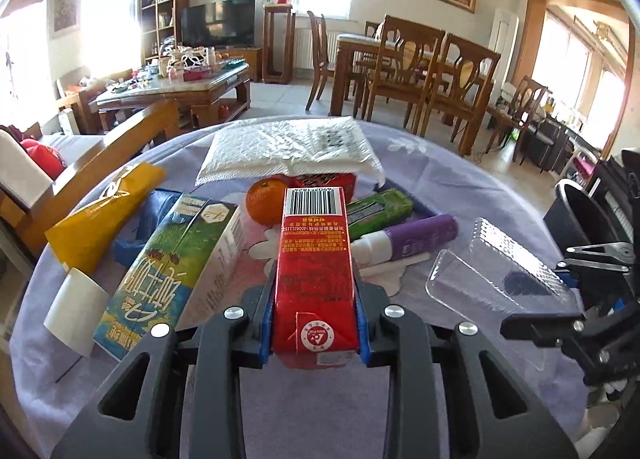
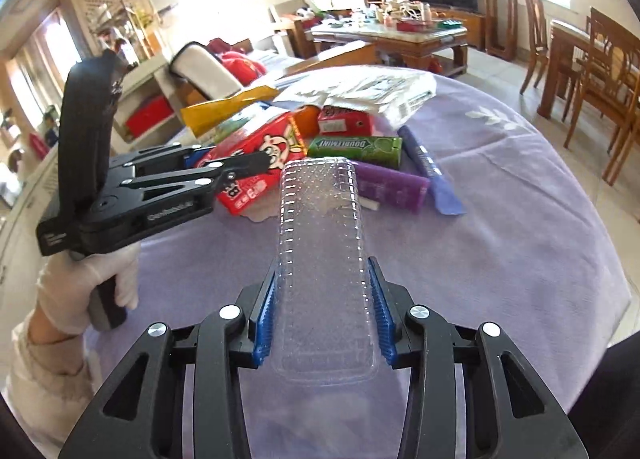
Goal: Collect trash
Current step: 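Carry both items over the black bin and open both tools to drop them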
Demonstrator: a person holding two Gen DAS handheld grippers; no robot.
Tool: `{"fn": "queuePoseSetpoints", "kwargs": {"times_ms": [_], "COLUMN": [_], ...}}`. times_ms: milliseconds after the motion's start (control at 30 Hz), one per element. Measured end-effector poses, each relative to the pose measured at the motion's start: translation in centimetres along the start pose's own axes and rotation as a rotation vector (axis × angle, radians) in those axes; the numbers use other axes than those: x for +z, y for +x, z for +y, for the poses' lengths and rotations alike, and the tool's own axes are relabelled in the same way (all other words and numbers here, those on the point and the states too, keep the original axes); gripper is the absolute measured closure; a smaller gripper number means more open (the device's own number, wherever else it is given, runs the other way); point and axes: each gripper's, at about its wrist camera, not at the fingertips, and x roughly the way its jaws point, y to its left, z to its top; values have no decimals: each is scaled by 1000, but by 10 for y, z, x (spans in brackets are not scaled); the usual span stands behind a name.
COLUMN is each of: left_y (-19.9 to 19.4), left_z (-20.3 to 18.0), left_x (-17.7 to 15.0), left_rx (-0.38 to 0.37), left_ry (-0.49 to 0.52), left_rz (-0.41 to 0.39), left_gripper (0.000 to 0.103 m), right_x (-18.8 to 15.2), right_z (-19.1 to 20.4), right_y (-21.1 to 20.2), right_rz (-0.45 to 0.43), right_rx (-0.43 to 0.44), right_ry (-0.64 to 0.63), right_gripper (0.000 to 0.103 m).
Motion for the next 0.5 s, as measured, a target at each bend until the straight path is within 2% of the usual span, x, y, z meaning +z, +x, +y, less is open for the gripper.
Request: {"fn": "queuePoseSetpoints", "kwargs": {"times_ms": [267, 500], "left_y": [-23, -24], "left_z": [-46, -115], "left_x": [12, 31], "left_rx": [-81, -181], "left_ry": [19, 104], "left_rz": [-63, -88], "left_gripper": [72, 72], "right_x": [-15, -41], "right_z": [-27, -70], "right_y": [-58, -110], "right_rz": [-64, -125], "right_rx": [-4, -41], "right_ry": [-20, 27], "right_gripper": [63, 63]}}
